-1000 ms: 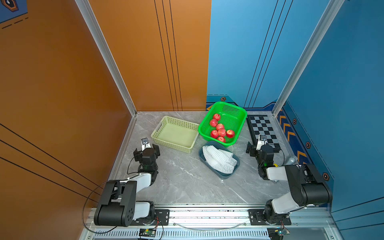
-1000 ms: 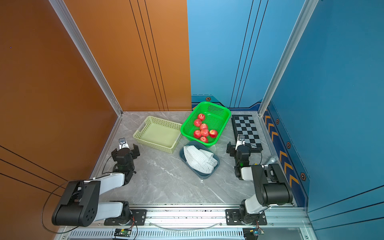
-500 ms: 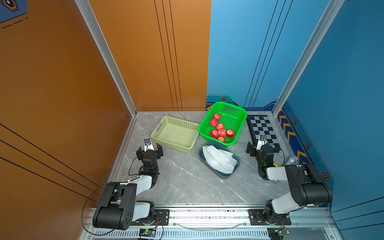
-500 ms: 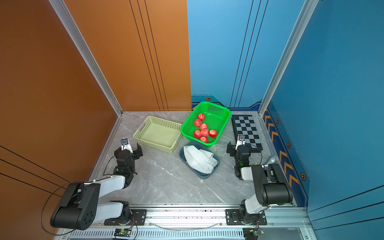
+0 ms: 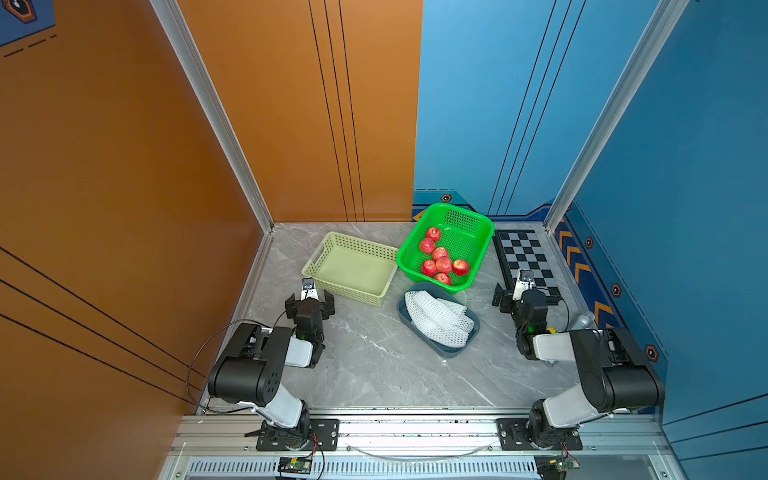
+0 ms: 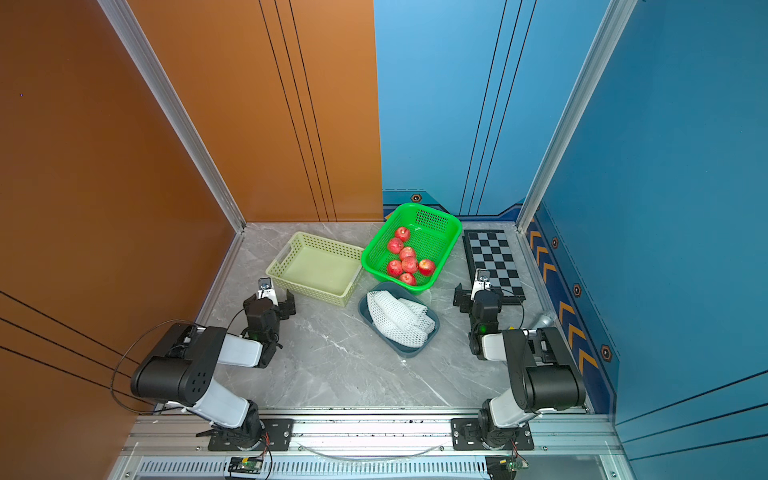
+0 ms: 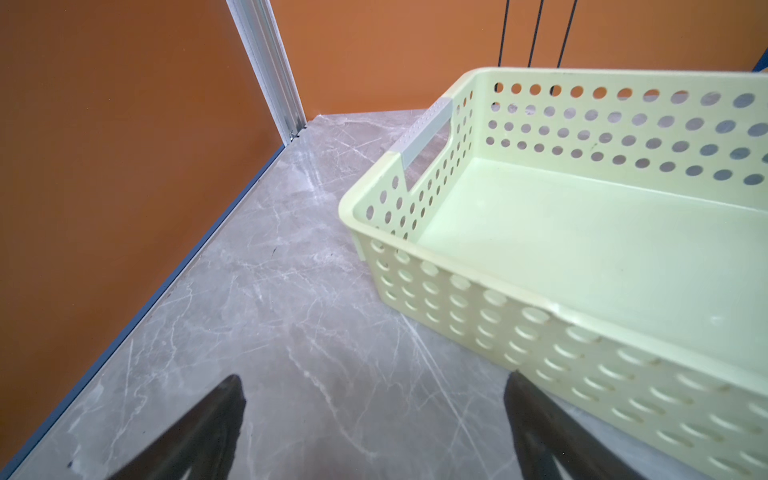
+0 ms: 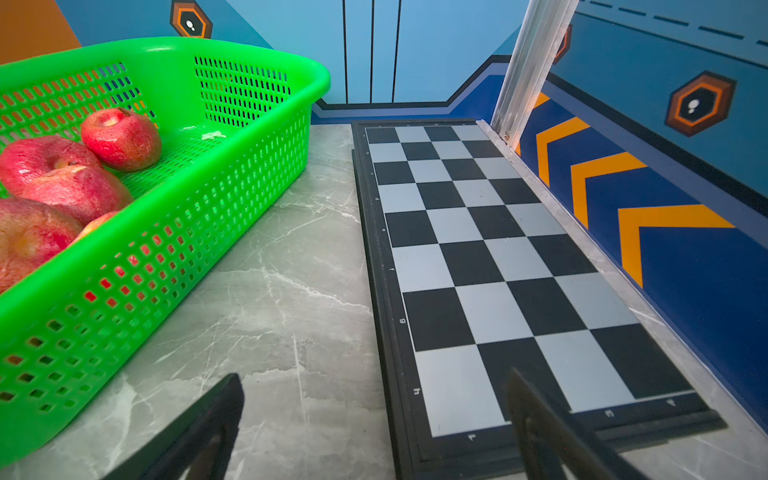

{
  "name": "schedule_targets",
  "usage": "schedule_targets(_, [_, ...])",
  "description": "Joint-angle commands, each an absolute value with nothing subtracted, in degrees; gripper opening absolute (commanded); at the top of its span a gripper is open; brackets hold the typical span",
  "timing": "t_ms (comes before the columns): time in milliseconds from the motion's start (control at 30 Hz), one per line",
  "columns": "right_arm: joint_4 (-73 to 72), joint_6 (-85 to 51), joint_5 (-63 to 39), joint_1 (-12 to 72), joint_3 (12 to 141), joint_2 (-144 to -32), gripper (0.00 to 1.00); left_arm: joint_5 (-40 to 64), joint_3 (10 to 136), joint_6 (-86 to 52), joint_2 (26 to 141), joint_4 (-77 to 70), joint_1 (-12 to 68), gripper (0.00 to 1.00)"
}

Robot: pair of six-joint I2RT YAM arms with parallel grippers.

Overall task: Remove foam nets from apples
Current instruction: Reset both arms

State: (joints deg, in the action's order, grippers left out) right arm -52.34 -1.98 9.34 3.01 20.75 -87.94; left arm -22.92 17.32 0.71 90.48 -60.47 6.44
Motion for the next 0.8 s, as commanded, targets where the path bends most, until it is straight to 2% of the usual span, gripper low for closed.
schedule_targets(0, [-53.96, -3.01, 11.04, 3.07, 20.35, -88.46, 1.0, -23.46, 18.44, 2.37, 90.88, -61.99, 7.18, 0.98])
schedule_targets(500, [-52.65, -3.24, 10.77, 2.73, 21.01, -88.45, 1.0, -23.47, 18.67, 2.55, 90.88, -61.52, 7.29, 0.98])
schedule_targets(767, [-52.65, -3.24, 10.76, 2.72, 21.0, -88.46, 1.0, -19.68, 19.72, 1.77, 90.25, -58.21, 5.8, 0.98])
